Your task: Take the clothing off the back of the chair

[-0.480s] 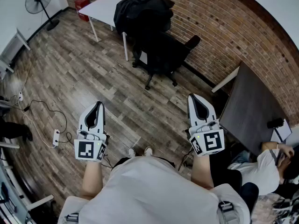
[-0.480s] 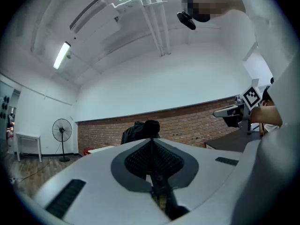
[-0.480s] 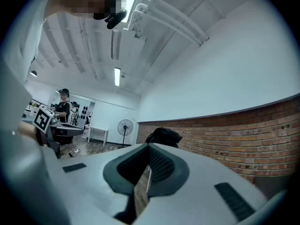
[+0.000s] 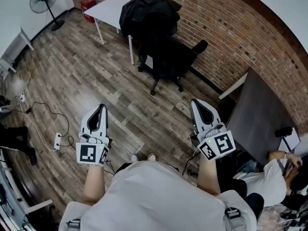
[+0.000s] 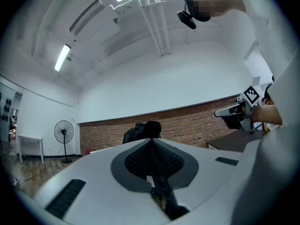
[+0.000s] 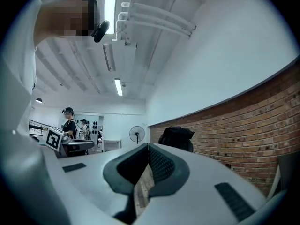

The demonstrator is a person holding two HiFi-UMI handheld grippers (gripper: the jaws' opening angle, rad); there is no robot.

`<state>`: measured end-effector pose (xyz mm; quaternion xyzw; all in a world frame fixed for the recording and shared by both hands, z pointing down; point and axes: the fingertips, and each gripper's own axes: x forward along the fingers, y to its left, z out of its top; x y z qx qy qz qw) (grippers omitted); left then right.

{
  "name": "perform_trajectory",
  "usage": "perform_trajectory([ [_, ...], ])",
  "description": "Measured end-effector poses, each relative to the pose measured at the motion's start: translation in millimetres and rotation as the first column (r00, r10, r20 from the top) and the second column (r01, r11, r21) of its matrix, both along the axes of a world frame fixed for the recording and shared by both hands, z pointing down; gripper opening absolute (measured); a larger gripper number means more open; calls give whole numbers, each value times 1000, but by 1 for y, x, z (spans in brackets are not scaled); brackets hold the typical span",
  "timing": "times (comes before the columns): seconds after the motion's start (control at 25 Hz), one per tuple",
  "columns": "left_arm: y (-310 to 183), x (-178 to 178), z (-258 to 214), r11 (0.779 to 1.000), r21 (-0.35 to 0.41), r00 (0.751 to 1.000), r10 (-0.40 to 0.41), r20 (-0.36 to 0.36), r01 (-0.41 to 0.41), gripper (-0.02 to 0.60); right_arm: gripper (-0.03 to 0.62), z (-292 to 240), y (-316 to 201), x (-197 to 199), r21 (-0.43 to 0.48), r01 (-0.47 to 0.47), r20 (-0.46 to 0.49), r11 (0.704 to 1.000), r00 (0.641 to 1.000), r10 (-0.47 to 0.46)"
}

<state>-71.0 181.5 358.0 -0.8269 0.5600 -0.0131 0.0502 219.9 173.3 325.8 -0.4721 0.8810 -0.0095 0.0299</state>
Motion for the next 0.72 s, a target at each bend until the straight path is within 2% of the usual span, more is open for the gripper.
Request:
perform_trajectory([
  [0.24,5,9,8,999,-20,998,-28,49,29,29,21,18,-8,7,-30,29,9,999,1000,-29],
  [0.4,4,1,24,996,-63,997,-54,49,57,29,21,30,-13,0,-45,58,16,997,998,-57],
  [0.72,-46,19,43,996,-90,1000,21,14,-19,29,21,47,-52,-10,-94,52,-34,994,998,-56],
])
